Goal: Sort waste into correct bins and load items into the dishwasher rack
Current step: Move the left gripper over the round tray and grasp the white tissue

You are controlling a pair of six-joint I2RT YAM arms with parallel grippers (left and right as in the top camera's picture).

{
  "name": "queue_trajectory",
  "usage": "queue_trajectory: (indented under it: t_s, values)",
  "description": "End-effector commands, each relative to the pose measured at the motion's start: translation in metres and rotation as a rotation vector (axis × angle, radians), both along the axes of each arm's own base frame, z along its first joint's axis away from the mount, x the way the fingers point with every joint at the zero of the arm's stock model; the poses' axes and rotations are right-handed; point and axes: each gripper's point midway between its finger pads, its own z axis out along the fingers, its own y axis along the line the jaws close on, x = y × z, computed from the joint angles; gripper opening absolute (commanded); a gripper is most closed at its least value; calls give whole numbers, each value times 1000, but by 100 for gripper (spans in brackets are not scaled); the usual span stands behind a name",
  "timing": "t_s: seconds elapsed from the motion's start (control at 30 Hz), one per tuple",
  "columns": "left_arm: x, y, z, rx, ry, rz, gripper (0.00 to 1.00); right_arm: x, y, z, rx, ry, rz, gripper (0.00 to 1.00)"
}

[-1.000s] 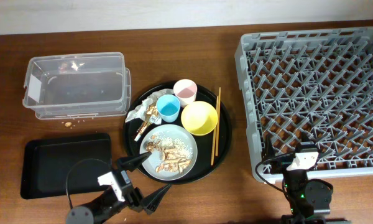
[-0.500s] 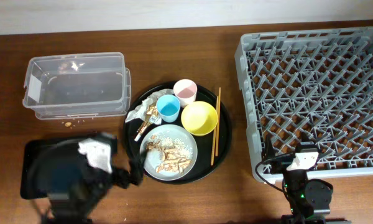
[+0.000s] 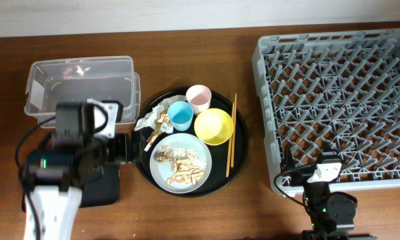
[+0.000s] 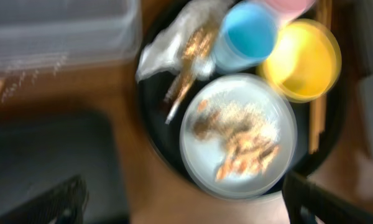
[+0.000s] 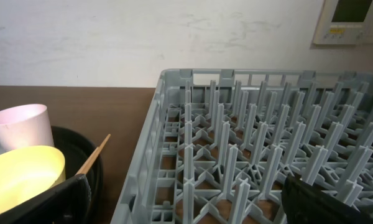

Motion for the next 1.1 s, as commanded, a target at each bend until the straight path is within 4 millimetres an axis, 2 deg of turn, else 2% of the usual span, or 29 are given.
queue_trajectory:
  t_s: [0.0,0.1,0.23,0.33,0.43,0.47,0.5,0.57,0.63,0.8,0.9,0.93,1.07]
  values:
    - [23,8,10,74,52,41,99,0,-3,-3,4,4,-16,99]
    - [35,-17,7,-50,65,-26,99,0,-3,-3,4,4,-16,99]
    - [39,-34,-5,-135,124,-68,99,0,-3,-3,4,4,-16,99]
    - [44,-36,-17,-136,155,-86,99,0,-3,-3,4,4,-16,99]
    - [62,-36,-18,-85,83,-170,97,0,-3,-3,4,4,-16,99]
    - [69,-33,-18,-57,58,-162,92,0,-3,-3,4,4,-16,99]
    - [78,-31,-18,-24,29,-154,82,0,-3,-3,4,4,-16,99]
    - [90,-29,-18,21,-14,-152,73,0,-3,-3,4,4,-16,99]
    - [105,-29,-18,77,-64,-153,72,0,-3,-3,4,4,-16,99]
    - [127,-46,-24,86,-117,-207,71,0,-3,-3,4,4,-16,99]
    - [133,-56,-46,113,-84,-275,70,0,-3,-3,4,4,-16,99]
    - [136,-59,-55,125,-70,-296,61,0,-3,-3,4,4,-16,99]
    - [149,-57,-71,153,-67,-285,57,0,-3,-3,4,4,-16,98]
